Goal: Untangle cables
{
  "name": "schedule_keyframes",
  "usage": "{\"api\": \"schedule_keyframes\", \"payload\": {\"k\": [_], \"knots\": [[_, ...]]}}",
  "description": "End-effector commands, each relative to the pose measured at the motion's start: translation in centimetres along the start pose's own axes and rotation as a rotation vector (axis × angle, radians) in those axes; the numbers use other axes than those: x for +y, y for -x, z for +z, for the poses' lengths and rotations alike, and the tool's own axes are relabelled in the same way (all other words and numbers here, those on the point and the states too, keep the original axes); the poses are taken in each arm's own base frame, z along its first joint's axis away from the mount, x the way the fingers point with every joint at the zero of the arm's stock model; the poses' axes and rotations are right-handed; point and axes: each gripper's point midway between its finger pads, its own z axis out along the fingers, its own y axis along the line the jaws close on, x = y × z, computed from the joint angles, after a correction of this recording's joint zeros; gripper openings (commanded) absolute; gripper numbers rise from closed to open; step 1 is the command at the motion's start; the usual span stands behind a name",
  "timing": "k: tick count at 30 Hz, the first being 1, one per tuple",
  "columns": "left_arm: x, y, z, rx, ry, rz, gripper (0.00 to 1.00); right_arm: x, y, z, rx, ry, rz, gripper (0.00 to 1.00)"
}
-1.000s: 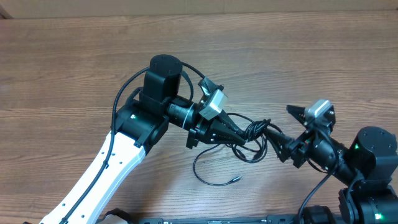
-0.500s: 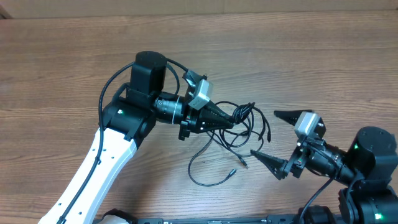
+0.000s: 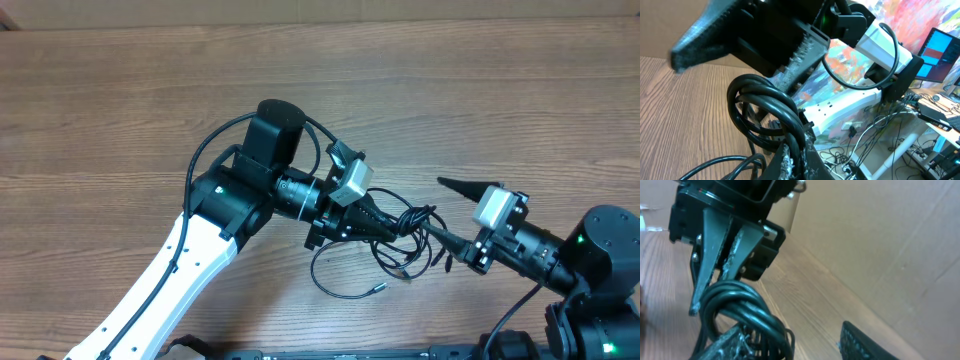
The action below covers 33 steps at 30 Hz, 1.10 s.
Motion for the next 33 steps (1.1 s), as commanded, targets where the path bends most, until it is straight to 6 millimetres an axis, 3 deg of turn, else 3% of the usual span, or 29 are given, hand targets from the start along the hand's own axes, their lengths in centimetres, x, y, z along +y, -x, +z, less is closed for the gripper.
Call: {"api": "schedule_keyframes", "payload": {"k": [1, 7, 12, 16, 18, 20, 21, 29, 33], "knots": [[-0.6, 0.7, 0.0, -0.004, -0.003, 0.053, 0.04, 0.6, 0.8, -0.2, -0.027, 0.031, -0.025, 0.45], [-0.5, 0.9, 0.1, -0.004, -0.003, 0.071, 0.04, 2.9, 1.8, -0.4, -0.093, 0.172, -0.015, 0.33], [1.0, 0.7, 0.1, 0.017, 0.085, 0.054, 0.04, 3.4, 1.0, -0.4, -0.065, 0.194, 0.047, 0.04], [3.8, 1.0, -0.4, 0.021, 0.245, -0.055, 0.06, 3.8, 0.4, -0.4, -0.043, 0.205, 0.087, 0.04], [6.0, 0.9, -1.1, 0.01, 0.38, -0.156, 0.29, 3.9, 0.2, -0.4, -0.034, 0.206, 0.104, 0.04], [8.7, 0.5, -2.6, -0.022, 0.557, -0.314, 0.89, 3.2, -0.3, -0.3, -0.003, 0.166, 0.177, 0.04], [9.1, 0.5, -2.9, -0.033, 0.586, -0.349, 1.0, 2.4, -0.8, -0.2, 0.025, 0.116, 0.221, 0.04], [9.8, 0.7, -3.5, -0.119, 0.632, -0.561, 1.0, -5.1, -5.5, -1.7, 0.163, -0.417, 0.699, 0.04], [8.5, 2.4, -2.2, -0.138, 0.524, -0.499, 1.0, -5.4, -5.2, -1.7, 0.138, -0.435, 0.76, 0.04]]}}
